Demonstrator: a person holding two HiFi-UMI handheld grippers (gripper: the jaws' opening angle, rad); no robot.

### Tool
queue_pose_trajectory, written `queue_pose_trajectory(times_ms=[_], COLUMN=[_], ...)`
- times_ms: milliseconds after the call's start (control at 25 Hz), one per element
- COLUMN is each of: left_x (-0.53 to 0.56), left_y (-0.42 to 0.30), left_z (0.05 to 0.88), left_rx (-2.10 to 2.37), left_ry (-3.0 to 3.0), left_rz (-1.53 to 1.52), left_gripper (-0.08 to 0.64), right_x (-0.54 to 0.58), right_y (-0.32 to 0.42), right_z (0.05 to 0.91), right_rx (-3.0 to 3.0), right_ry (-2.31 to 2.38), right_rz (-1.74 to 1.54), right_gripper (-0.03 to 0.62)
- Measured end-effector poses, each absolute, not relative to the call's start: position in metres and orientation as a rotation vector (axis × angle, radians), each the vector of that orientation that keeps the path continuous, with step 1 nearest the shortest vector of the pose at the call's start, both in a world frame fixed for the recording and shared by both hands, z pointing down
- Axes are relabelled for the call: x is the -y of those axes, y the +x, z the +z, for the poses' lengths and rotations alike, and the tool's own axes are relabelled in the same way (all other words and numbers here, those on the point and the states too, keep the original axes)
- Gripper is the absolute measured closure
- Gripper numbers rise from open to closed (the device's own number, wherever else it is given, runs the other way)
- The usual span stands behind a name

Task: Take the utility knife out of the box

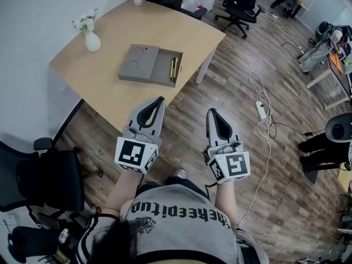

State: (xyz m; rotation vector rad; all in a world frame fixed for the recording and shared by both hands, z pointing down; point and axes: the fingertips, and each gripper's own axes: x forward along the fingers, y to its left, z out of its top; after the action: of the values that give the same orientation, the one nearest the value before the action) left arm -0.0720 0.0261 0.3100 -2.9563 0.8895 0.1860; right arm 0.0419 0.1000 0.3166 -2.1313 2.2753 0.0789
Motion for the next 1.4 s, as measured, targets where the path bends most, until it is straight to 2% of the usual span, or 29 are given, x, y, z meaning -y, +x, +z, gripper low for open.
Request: queue_pose_trajectory(times_ms=[720,1400], left_x=[-0.026,0.049], left_y=[-0.027,0.007], left_z=[0.315,0.315], left_rx=[-0.999,-0.937], left_ry=[-2.918,-2.948], left_rz=[0.151,0.148], left_gripper=[0.541,0.541], right_x=[-0.091,-0.027], right_y=[0.086,0.12], right_z=[0.333,0.331], right_rx=[-2.351,-2.301], right_ry=[-2.013,-2.095], right_rz=[0.009,0.016], right_gripper=[0.586,0.586])
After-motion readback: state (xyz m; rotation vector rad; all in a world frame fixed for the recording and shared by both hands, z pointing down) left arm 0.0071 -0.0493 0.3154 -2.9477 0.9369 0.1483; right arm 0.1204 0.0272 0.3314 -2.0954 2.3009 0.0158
